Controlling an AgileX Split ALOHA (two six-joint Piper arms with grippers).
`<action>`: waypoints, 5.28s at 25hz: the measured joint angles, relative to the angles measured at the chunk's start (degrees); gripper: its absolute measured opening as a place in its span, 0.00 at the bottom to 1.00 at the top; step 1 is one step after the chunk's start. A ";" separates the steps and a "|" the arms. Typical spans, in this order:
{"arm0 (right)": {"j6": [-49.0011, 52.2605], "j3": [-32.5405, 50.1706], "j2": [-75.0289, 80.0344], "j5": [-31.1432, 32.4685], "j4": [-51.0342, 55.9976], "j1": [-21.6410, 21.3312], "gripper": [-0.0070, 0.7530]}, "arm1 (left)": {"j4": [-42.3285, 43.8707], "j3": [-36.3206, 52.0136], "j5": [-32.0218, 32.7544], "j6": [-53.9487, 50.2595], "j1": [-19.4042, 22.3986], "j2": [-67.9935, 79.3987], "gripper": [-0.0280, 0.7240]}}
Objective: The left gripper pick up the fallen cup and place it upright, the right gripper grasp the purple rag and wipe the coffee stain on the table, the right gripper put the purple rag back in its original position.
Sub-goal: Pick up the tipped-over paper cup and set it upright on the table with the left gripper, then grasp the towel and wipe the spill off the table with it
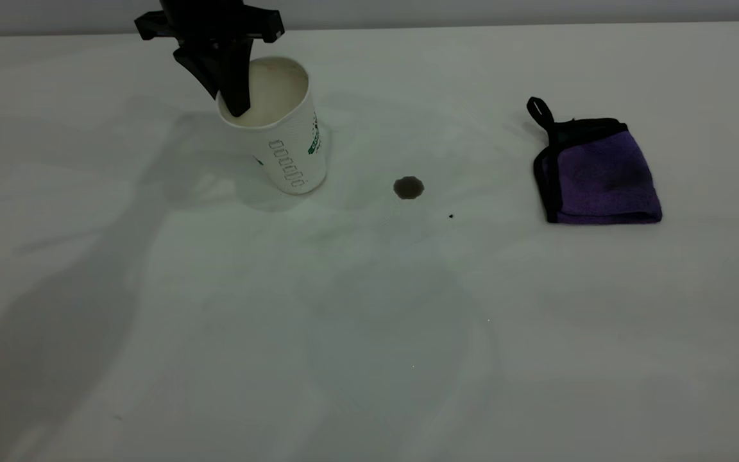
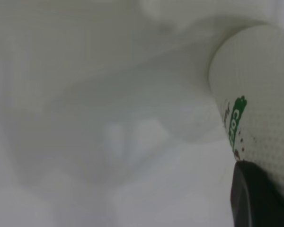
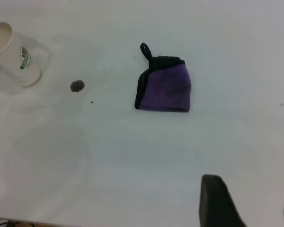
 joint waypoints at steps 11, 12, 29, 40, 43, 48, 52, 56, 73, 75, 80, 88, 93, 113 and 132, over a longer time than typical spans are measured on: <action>0.00 0.00 0.00 0.00 0.00 0.00 0.52 | 0.00 -2.94 0.00 0.10 0.00 0.41 0.31; 0.00 0.00 0.00 0.00 0.00 0.00 0.52 | 0.00 -3.74 0.00 0.10 0.00 0.41 0.34; 0.00 0.00 0.00 0.00 0.00 0.00 0.52 | 0.00 -10.43 0.00 -0.13 -1.15 -2.99 0.47; 0.00 0.00 0.00 0.00 0.00 0.00 0.52 | 0.12 -10.50 0.00 -2.77 -5.71 -23.91 0.47; 0.00 0.00 0.00 0.00 0.00 0.00 0.52 | 0.12 -6.26 0.00 -3.56 -6.20 -30.74 0.47; 0.00 0.00 0.00 0.00 0.00 0.00 0.52 | 0.74 8.99 0.00 -3.75 -6.26 -45.52 0.47; 0.00 0.00 0.00 0.00 0.00 0.00 0.52 | 2.05 22.83 0.00 -4.16 -6.26 -57.69 0.47; 0.00 0.00 0.00 0.00 0.00 0.00 0.52 | 2.85 36.35 0.00 -4.23 -6.26 -68.95 0.47; 0.00 0.00 0.00 0.00 0.00 0.00 0.52 | 8.20 84.65 -0.14 -8.40 -6.26 -111.00 0.74; 0.00 0.00 0.00 0.00 0.00 0.00 0.52 | 9.82 88.86 -0.36 -8.68 -6.26 -113.52 0.74; 0.00 0.00 0.00 0.00 0.00 0.00 0.52 | 11.21 95.32 -3.33 -8.90 -6.26 -117.80 0.75; 0.00 0.00 0.00 0.00 0.00 0.00 0.52 | 11.21 95.83 -3.91 -9.05 -6.26 -121.19 0.75; 0.00 0.00 0.00 0.00 0.00 0.00 0.52 | 11.21 95.83 -3.85 -8.98 -0.70 -125.04 0.75; 0.00 0.00 0.00 0.00 0.00 0.00 0.52 | 11.21 95.83 -2.95 -8.98 16.50 -149.74 0.75; -18.01 -9.17 33.72 -11.04 15.91 0.00 0.78 | 11.21 95.83 -2.89 -8.98 16.50 -150.02 0.75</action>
